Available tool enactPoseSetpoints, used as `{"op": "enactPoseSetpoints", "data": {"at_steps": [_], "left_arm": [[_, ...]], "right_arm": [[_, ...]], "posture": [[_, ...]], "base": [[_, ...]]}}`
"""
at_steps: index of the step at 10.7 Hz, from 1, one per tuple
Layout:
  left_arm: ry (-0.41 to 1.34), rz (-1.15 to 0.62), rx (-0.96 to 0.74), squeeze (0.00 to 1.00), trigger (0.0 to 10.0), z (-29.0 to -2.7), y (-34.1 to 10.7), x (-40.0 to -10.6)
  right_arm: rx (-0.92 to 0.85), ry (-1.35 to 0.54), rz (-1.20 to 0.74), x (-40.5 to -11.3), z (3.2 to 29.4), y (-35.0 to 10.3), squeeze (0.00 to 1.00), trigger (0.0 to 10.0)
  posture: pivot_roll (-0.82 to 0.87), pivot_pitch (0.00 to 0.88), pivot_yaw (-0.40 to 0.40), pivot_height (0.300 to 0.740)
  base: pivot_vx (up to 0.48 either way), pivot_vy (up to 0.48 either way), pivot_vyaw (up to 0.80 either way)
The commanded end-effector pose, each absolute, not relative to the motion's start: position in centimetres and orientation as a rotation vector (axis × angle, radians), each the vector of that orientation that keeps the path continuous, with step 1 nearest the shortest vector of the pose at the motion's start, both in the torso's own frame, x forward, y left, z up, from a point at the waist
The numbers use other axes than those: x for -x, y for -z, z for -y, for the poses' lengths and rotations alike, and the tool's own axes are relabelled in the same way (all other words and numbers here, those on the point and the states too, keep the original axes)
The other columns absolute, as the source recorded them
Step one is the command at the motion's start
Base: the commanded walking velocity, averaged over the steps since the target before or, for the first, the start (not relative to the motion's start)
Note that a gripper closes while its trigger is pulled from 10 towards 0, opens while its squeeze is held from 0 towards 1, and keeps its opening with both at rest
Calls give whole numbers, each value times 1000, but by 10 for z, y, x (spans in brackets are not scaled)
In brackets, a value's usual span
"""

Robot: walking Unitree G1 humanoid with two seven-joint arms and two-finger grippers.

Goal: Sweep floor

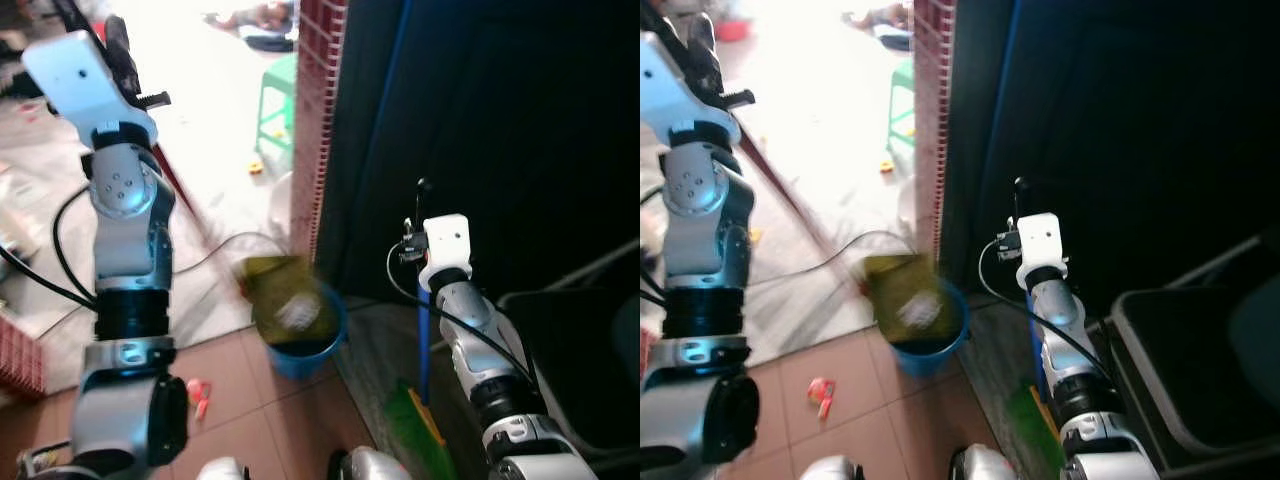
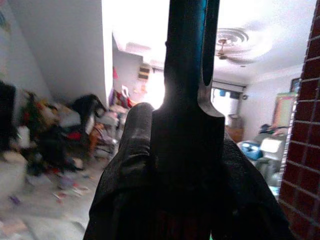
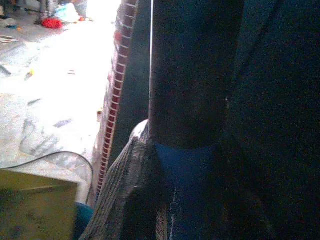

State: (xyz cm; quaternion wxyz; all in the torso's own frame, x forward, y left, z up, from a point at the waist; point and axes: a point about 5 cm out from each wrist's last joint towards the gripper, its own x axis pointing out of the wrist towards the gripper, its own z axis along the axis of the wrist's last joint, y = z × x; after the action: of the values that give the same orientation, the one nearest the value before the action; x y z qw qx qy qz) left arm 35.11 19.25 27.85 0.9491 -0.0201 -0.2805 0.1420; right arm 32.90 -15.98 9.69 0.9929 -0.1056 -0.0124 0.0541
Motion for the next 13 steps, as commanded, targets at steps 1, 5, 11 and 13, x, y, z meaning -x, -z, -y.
{"op": "enactPoseSetpoints", "data": {"at_steps": [1, 5, 11, 13], "left_arm": [[-267, 668, 58, 0, 10000, -186, -296, -346], [-102, 677, -55, 0, 10000, -152, -284, -344], [645, 679, -144, 0, 10000, -35, -247, -310], [760, 740, -203, 0, 10000, -27, -251, -301]], "right_arm": [[218, -105, 47, -331, 162, -103, 0, 10000], [218, -105, 50, -332, 161, -104, 0, 10000], [217, -110, 66, -334, 157, -106, 0, 10000], [221, -110, 75, -335, 156, -107, 0, 10000]], "posture": [[3, 0, -44, 740], [3, 0, -41, 740], [11, 0, -40, 740], [14, 0, -39, 740]], "base": [[0, 0, 0], [0, 0, 0], [0, 0, 0], [0, 0, 0]]}}
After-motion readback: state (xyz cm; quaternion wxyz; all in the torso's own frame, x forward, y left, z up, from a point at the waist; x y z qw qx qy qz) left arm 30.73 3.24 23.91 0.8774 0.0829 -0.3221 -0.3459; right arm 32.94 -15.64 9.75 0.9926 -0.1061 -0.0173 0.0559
